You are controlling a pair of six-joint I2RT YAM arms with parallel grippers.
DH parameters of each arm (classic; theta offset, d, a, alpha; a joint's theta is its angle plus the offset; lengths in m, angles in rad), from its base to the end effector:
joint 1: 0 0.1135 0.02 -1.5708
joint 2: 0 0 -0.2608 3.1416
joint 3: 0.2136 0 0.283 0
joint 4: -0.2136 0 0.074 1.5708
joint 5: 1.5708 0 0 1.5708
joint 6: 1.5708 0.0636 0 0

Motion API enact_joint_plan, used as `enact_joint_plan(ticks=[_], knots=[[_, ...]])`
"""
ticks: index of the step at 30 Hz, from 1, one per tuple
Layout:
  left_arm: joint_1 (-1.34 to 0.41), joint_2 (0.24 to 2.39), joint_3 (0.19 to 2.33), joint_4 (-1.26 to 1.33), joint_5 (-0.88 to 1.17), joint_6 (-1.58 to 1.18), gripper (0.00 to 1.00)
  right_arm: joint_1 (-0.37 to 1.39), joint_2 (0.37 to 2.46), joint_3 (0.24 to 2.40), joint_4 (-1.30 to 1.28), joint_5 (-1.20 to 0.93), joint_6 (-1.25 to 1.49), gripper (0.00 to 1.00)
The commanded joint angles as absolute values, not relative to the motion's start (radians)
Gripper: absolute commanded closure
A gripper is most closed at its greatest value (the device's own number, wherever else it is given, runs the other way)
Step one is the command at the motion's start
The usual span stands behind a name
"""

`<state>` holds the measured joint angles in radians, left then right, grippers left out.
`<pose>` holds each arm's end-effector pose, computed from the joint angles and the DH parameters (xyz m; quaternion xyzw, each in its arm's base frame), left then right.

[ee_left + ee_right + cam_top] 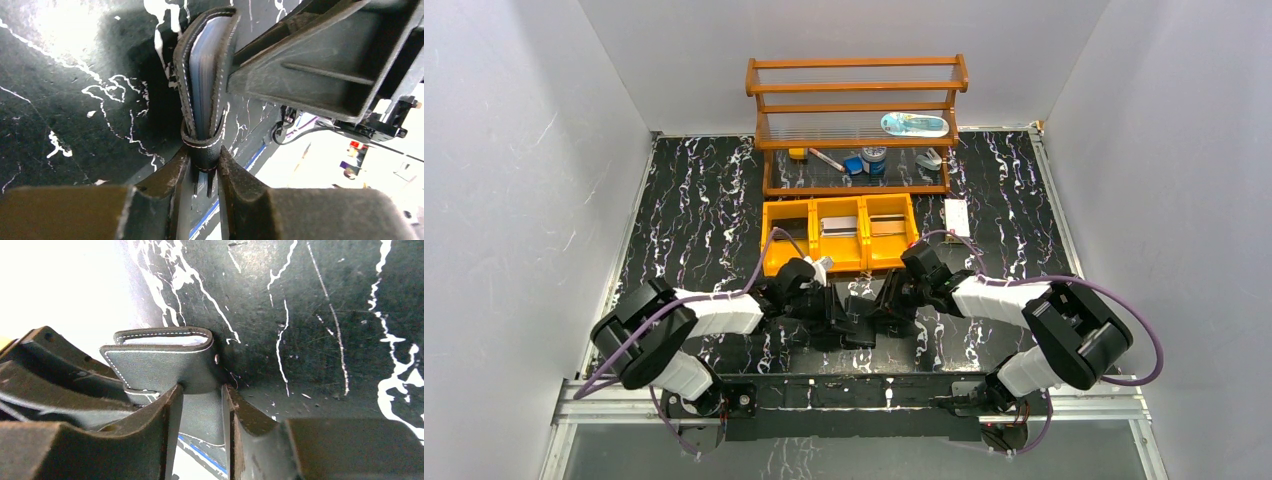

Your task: Take the credit cards out of the card holder

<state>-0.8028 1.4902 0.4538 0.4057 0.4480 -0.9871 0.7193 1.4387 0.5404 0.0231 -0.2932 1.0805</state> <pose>0.1869 -0.2332 0.0886 0.0202 0.8748 -0.4684 0.1217 0.2070 0.2058 0.0895 0.1181 0.9239 0.3495 0.1021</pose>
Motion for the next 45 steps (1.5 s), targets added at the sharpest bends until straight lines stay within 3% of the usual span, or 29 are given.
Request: enact_joint_plan(ticks=[1,7,13,25,31,33,35,38,42,45], knots=[[-0.808,1.399,0.551,0.204,0.319,-0.866,0.94,0.752,1.472,0.528,0.004,-0.342,1.069,0.54],[-0.808,1.259,0.672,-0.154,0.136,-0.731,0.95,0.753,1.411,0.644,-0.16,-0.26,1.022,0.41],[-0.814,1.201,0.773,-0.387,-0.009,-0.644,0.95,0.752,1.335,0.687,-0.24,-0.159,1.032,0.35],[-1.038,1.419,0.996,-0.718,-0.38,-0.653,0.92,0.75,1.201,0.689,-0.393,0.077,1.106,0.21],[-1.181,1.622,1.149,-0.776,-0.463,-0.674,0.86,0.747,1.153,0.69,-0.493,0.23,1.176,0.06],[-1.22,1.68,1.211,-0.784,-0.459,-0.673,0.78,0.745,1.14,0.685,-0.527,0.267,1.203,0.02],[-1.247,1.738,1.259,-0.788,-0.437,-0.668,0.62,0.743,1.128,0.677,-0.541,0.286,1.223,0.02],[-1.254,1.766,1.287,-0.784,-0.396,-0.678,0.54,0.739,1.105,0.655,-0.558,0.308,1.273,0.02],[-1.255,1.666,1.235,-0.74,-0.411,-0.683,0.35,0.736,1.056,0.602,-0.522,0.306,1.307,0.02],[-1.24,1.552,1.17,-0.703,-0.432,-0.684,0.27,0.736,1.001,0.566,-0.483,0.313,1.322,0.02]])
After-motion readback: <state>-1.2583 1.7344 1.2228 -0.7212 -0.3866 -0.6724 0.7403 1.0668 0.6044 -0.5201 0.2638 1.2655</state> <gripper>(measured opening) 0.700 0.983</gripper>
